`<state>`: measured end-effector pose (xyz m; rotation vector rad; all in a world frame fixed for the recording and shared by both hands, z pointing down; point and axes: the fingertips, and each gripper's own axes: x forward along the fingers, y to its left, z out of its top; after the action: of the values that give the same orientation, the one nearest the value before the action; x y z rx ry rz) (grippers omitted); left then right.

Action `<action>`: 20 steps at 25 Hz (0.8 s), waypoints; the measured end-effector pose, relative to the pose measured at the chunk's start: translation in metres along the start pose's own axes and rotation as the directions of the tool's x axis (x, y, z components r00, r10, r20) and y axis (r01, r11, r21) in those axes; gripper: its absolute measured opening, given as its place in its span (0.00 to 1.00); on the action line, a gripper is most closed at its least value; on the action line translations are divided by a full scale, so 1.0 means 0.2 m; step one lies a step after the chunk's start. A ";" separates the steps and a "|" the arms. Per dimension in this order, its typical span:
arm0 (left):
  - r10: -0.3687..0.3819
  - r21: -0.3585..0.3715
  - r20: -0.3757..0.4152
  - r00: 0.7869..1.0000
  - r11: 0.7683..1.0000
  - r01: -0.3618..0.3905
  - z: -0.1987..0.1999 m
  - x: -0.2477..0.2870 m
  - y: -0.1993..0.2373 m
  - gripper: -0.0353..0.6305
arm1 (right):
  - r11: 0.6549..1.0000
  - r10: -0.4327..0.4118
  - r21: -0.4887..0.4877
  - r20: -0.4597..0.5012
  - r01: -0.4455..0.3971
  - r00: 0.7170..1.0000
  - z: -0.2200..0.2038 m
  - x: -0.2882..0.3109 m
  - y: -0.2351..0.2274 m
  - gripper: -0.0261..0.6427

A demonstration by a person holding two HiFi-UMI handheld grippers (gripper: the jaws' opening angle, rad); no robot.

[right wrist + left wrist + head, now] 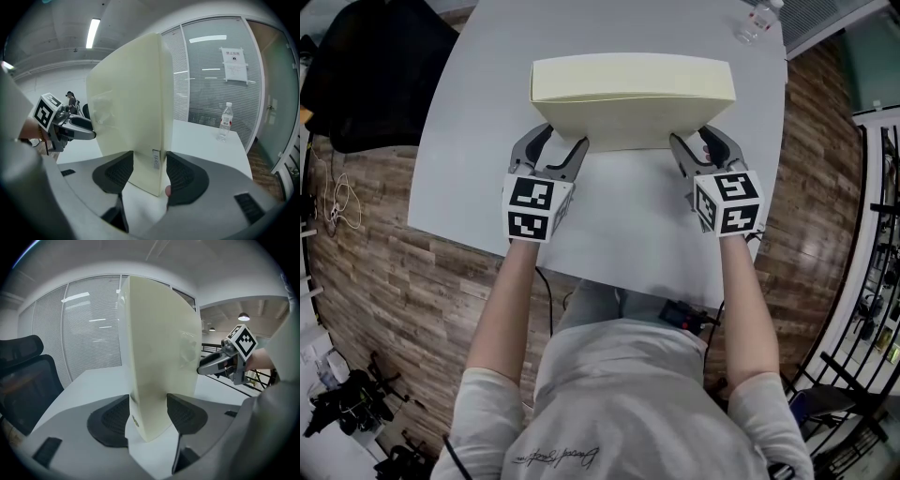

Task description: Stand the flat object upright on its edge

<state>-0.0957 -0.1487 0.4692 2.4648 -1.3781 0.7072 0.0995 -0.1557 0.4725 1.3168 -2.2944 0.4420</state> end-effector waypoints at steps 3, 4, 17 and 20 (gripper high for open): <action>-0.003 0.001 0.000 1.000 1.000 0.003 0.01 0.00 0.00 0.45 | 1.000 -0.001 -0.002 -0.004 0.001 1.000 0.00 0.01 0.00 0.40; -0.004 0.004 -0.003 1.000 1.000 0.004 0.01 0.00 0.00 0.45 | 1.000 -0.001 -0.002 -0.006 0.001 1.000 0.00 0.01 0.00 0.40; 0.008 -0.005 -0.007 1.000 1.000 -0.008 0.02 -0.03 0.01 0.45 | 1.000 0.000 -0.008 -0.009 0.000 1.000 0.00 -0.03 0.02 0.40; 0.008 -0.005 -0.010 1.000 1.000 -0.008 0.02 -0.04 -0.01 0.45 | 1.000 0.000 -0.006 -0.009 0.000 1.000 -0.01 -0.05 0.01 0.40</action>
<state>-0.0963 -0.1438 0.4624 2.4505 -1.3847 0.7162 0.1021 -0.1477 0.4686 1.3090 -2.2870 0.4402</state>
